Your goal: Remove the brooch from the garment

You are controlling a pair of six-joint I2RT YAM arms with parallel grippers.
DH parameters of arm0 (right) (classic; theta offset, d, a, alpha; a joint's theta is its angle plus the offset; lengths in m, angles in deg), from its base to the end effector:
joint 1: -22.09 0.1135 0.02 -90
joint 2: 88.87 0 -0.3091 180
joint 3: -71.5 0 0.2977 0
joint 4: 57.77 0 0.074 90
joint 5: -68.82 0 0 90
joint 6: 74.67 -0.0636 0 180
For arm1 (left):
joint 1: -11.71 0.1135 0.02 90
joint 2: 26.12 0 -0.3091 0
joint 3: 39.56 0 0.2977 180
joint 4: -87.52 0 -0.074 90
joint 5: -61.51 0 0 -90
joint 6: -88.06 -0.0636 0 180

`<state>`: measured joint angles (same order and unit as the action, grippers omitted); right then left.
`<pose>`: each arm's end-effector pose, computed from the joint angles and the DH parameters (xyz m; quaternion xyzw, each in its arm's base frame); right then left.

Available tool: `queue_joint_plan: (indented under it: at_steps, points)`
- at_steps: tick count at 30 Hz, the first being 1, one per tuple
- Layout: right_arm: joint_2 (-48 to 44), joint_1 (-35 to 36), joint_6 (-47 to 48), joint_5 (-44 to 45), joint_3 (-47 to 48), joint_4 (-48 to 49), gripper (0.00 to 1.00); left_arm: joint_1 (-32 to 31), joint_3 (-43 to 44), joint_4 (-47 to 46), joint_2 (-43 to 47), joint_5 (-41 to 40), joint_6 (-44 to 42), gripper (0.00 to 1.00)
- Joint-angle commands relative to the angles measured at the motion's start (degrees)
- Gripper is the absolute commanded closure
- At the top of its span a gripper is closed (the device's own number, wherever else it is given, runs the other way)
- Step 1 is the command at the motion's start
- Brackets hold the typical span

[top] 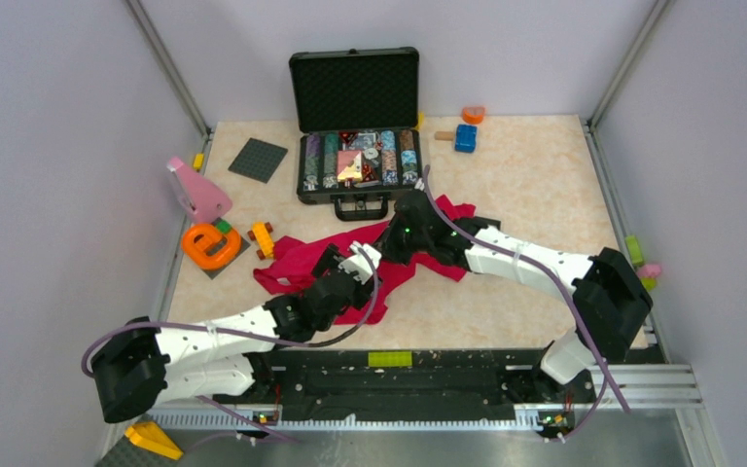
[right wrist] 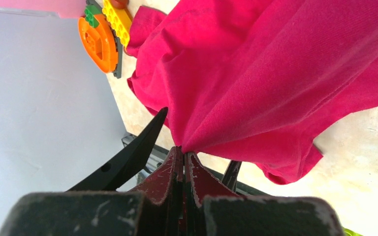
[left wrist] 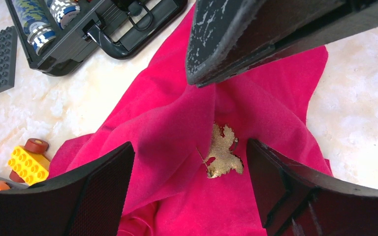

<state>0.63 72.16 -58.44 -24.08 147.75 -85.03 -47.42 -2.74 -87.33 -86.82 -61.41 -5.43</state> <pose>0.2617 0.3177 0.2650 0.1761 0.8907 0.3800 0.1767 0.1591 -0.1988 0.2007 0.3067 0.7808 -0.0111 0.5442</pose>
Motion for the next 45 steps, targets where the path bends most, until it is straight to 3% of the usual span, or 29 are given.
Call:
queue_joint_plan:
  at_steps: [1, 7, 10, 17, 23, 24, 25, 28, 29, 31, 34, 37, 40, 45]
  points:
    - [-1.4, -0.8, -1.0, -0.3, 2.0, 2.2, 1.00, 0.4, 3.1, -2.3, -0.8, 1.3, -1.1, 0.18]
    - [-3.2, -2.0, -0.4, 1.2, 0.2, 1.5, 1.00, 1.7, 4.0, 1.4, 0.6, 0.2, -0.1, 0.53]
    - [-3.9, -3.5, 2.0, 1.3, -0.8, 2.0, 1.00, 2.6, 6.0, 6.7, 2.2, 4.4, 1.1, 0.59]
    - [-2.5, -4.6, 14.7, 2.3, 2.1, 1.5, 0.96, 3.3, 15.3, 22.3, -1.4, 13.8, 5.4, 0.63]
    - [-0.9, -6.5, 20.7, -4.4, 1.2, 4.7, 0.93, 6.5, 18.2, 23.8, -2.7, 17.6, 5.1, 0.92]
    - [-0.7, -6.7, 21.4, -5.3, 0.7, 5.5, 0.91, 6.6, 18.3, 23.7, -2.9, 17.6, 5.0, 0.91]
    - [-0.6, -7.0, 22.1, -5.6, 0.6, 5.5, 0.89, 6.7, 18.5, 23.6, -3.1, 17.7, 4.9, 0.82]
    - [-0.4, -7.6, 23.5, -6.2, 0.2, 5.5, 0.75, 6.6, 17.7, 22.2, -4.0, 20.2, 2.8, 0.17]
    - [-0.3, -7.9, 23.3, -6.7, -0.1, 6.0, 0.74, 6.6, 17.3, 21.4, -4.6, 20.4, 2.8, 0.07]
    - [-0.2, -8.7, 22.0, -8.9, -0.9, 7.5, 0.82, 6.5, 16.0, 18.1, -5.8, 19.5, 2.8, 0.03]
    - [0.2, -9.2, 20.9, -8.9, -1.0, 7.3, 0.84, 6.5, 14.0, 13.6, -7.6, 19.2, 1.4, 0.02]
    - [0.1, -9.7, 22.7, -8.6, -0.1, 4.4, 0.73, 6.6, 14.5, 13.6, -9.3, 16.4, 2.3, 0.01]
    - [-1.9, -9.9, 24.9, -7.3, -2.9, 3.8, 0.63, 6.7, 14.6, 12.5, -11.3, 18.5, 0.6, 0.09]
    - [-8.6, -12.8, 26.2, -7.0, -13.7, 9.1, 0.62, 7.3, 17.4, 15.1, -16.8, 22.0, 0.2, 0.07]
